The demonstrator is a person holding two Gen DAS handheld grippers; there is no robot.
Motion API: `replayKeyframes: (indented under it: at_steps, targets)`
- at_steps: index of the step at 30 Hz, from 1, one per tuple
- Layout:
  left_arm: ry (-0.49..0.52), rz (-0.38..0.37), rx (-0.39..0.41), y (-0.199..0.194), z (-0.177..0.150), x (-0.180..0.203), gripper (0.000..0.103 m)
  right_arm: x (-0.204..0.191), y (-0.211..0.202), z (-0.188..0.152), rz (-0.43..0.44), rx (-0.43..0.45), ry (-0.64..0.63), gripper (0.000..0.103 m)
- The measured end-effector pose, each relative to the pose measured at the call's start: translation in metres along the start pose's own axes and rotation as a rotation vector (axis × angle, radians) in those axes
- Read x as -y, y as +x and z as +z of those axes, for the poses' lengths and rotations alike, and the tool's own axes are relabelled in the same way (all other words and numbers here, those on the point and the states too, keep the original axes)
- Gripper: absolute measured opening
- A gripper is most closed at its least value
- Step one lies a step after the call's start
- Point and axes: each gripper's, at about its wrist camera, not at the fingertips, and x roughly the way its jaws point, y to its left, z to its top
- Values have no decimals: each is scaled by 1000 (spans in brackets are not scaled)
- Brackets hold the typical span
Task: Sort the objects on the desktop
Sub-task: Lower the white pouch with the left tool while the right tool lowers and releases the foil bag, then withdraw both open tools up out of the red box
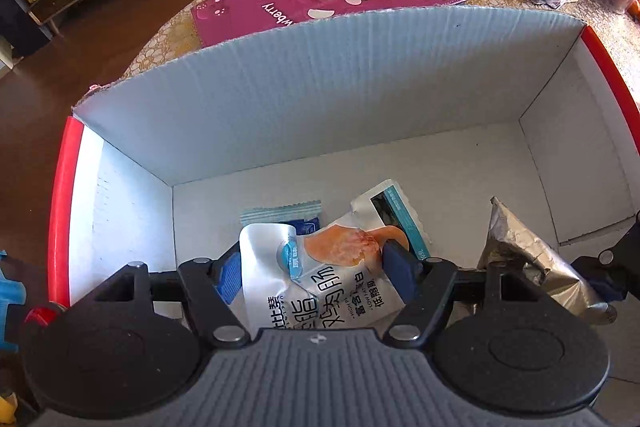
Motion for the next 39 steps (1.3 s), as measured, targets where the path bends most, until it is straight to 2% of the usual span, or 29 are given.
replayKeyframes:
  at_steps: [3, 7, 9, 12, 28, 39]
  targets:
    - [-10, -9, -19, 2, 0, -1, 72, 1, 1, 0, -2, 2, 4, 53]
    - [-27, -21, -35, 4, 0, -4, 72, 1, -1, 0, 6, 12, 8, 61]
    - [-42, -23, -39, 4, 0, -6, 75, 1, -3, 0, 8, 27, 8, 65]
    - [-61, -22, -34, 4, 0, -8, 79, 2, -8, 1, 1, 51, 13, 77]
    - [-87, -13, 28, -32, -1, -7, 79, 2, -47, -7, 3, 118, 18, 77]
    - [-59, 6, 67, -63, -12, 7, 79, 0, -81, -23, 0, 161, 23, 77]
